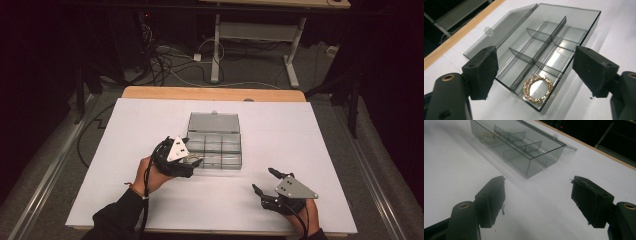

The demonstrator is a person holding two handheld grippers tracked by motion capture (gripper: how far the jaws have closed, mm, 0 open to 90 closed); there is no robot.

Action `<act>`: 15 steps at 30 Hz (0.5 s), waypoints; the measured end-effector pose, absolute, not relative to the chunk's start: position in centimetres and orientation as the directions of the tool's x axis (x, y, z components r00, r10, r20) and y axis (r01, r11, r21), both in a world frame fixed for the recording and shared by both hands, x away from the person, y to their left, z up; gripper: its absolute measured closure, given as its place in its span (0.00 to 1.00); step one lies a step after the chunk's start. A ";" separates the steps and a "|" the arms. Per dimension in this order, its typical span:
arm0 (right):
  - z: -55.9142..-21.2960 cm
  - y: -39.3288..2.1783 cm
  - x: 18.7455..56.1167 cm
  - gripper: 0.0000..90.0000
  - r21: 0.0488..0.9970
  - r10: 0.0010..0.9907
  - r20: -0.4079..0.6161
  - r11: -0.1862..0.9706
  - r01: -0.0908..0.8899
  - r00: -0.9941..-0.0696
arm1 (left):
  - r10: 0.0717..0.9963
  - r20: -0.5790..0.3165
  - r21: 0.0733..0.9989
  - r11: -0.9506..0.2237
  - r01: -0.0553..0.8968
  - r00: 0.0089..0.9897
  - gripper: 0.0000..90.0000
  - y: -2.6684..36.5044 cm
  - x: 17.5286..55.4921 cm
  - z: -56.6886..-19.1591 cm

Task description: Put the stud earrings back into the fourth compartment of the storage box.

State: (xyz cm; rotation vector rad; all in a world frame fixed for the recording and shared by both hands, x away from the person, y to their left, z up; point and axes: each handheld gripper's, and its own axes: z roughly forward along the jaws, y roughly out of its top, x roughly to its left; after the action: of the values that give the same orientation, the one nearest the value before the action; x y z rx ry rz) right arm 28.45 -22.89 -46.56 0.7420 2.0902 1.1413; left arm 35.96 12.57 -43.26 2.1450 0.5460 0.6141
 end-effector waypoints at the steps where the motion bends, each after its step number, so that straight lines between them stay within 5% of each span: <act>1: -46.5 -22.9 28.4 0.31 0.869 0.724 -0.261 0.464 0.170 -0.639 | 0.570 0.233 0.811 -0.560 0.166 0.788 0.22 12.6 35.8 -43.3; 15: -46.2 -23.5 28.2 0.30 0.894 0.751 -0.264 0.426 0.138 -0.605 | 0.566 0.265 0.824 -0.554 0.122 0.780 0.19 13.6 34.0 -43.5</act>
State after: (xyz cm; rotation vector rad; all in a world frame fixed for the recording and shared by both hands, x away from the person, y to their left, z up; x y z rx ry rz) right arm 28.20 -23.50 -46.17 0.7488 2.0145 1.1781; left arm 33.98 13.62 -43.47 2.1049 0.5111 0.6522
